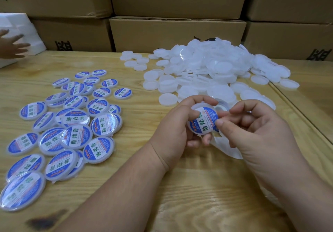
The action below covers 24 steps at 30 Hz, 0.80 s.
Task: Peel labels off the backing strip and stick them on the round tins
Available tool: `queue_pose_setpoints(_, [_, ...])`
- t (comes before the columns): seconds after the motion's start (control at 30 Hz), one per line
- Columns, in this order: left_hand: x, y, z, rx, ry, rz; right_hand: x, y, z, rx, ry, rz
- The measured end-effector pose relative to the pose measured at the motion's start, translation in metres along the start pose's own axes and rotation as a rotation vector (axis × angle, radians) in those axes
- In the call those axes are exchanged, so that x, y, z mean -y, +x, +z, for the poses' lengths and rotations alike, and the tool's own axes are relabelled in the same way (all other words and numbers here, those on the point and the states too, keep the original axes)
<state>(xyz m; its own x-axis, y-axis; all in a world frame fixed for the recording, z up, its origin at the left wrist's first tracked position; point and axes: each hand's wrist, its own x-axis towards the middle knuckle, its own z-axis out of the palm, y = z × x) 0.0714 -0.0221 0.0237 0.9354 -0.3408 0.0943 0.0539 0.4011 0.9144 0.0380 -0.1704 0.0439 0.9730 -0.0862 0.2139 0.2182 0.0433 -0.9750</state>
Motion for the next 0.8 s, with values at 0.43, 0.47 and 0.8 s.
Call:
queue_pose_setpoints(0.43, [-0.001, 0.000, 0.002, -0.040, 0.035, -0.024, -0.004, 0.001, -0.003, -0.033, -0.071, 0.000])
queue_pose_setpoints(0.47, [-0.001, 0.000, 0.003, -0.052, 0.052, -0.029, -0.004, 0.001, -0.003, -0.033, -0.079, 0.001])
queue_pose_setpoints(0.8, [0.001, -0.005, 0.003, -0.114, 0.316, 0.051, -0.008, 0.004, -0.011, -0.162, -0.208, -0.061])
